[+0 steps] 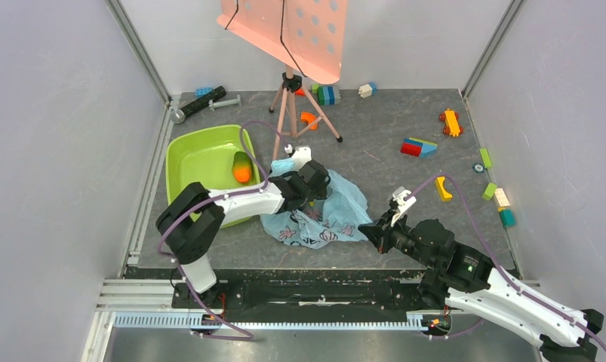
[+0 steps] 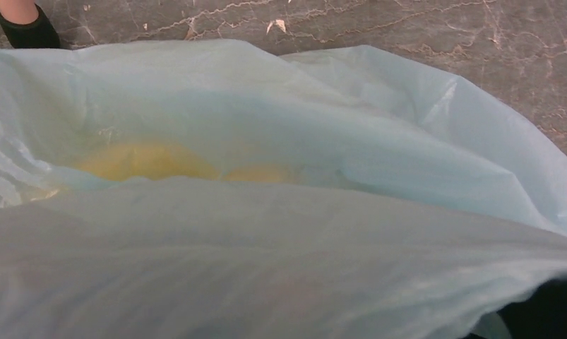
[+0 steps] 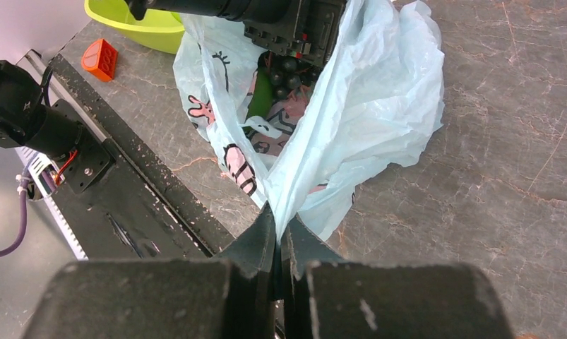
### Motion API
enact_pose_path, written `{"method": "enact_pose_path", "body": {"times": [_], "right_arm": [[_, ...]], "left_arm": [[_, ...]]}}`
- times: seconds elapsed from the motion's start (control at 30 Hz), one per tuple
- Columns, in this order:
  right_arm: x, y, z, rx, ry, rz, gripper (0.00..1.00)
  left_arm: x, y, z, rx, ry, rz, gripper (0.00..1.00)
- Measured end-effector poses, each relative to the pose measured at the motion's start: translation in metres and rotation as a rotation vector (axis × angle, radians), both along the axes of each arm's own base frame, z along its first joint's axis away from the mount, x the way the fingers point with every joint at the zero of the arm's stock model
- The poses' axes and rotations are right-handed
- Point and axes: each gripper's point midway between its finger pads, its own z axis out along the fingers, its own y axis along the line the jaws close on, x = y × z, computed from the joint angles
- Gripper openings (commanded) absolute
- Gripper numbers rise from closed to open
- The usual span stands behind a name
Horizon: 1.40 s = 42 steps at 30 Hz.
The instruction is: Take the fake fruits out of the plastic bag
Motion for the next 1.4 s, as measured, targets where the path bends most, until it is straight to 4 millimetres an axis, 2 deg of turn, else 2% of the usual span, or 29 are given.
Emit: {"method": "enact_pose_path", "body": {"times": [0.23, 0.37, 0.43, 0.7, 0.87, 1.1, 1.2, 1.27, 1.4], "right_arm": [[0.000, -0.001, -0.001, -0.007, -0.001, -0.004, 0.00], [0.001, -0.003, -0.001, -0.006, -0.003, -0.009, 0.00], [0.000, -0.004, -0.002, -0.013, 0.001, -0.011, 0.00], [0.001, -0.006, -0.003, -0.015, 0.000, -0.022, 0.00], [0.002, -0.006, -0.003, -0.015, -0.001, -0.026, 0.00], [0.003, -0.008, -0.003, -0.017, -0.004, -0.037, 0.00], [0.005, -0.009, -0.003, -0.020, -0.005, -0.048, 0.00], [0.006, -0.010, -0.003, -0.019, -0.005, -0.057, 0.00], [0.008, -0.011, -0.003, -0.018, -0.006, -0.073, 0.00]], "left_arm": [[0.012, -0.006, -0.013, 0.034, 0.032, 0.011, 0.93], [0.014, -0.011, -0.027, 0.051, 0.066, 0.003, 0.92], [0.014, -0.012, -0.036, 0.065, 0.085, -0.002, 0.88], [0.021, -0.012, -0.037, 0.056, 0.081, 0.006, 0.69], [0.023, -0.014, -0.037, 0.042, 0.083, -0.011, 0.60], [0.013, -0.018, -0.036, 0.025, 0.106, -0.085, 0.48], [0.003, -0.016, -0.032, 0.016, 0.122, -0.124, 0.47], [-0.001, -0.017, -0.022, 0.000, 0.118, -0.151, 0.47], [-0.008, -0.023, 0.014, -0.070, 0.077, -0.207, 0.46]]}}
